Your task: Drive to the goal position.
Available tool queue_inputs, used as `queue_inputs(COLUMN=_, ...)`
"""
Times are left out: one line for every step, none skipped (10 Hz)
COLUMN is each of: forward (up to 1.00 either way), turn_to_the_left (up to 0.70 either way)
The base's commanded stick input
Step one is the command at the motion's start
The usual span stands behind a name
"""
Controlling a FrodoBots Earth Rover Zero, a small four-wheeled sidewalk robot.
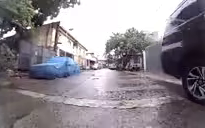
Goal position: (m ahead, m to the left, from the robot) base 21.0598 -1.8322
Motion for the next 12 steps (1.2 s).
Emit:
queue_inputs(forward=1.00, turn_to_the_left=0.00)
queue_inputs(forward=1.00, turn_to_the_left=0.00)
queue_inputs(forward=1.00, turn_to_the_left=0.00)
queue_inputs(forward=1.00, turn_to_the_left=-0.01)
queue_inputs(forward=1.00, turn_to_the_left=-0.18)
queue_inputs(forward=1.00, turn_to_the_left=-0.01)
queue_inputs(forward=1.00, turn_to_the_left=-0.21)
queue_inputs(forward=1.00, turn_to_the_left=0.00)
queue_inputs(forward=1.00, turn_to_the_left=0.00)
queue_inputs(forward=1.00, turn_to_the_left=0.00)
queue_inputs(forward=1.00, turn_to_the_left=0.00)
queue_inputs(forward=1.00, turn_to_the_left=0.00)
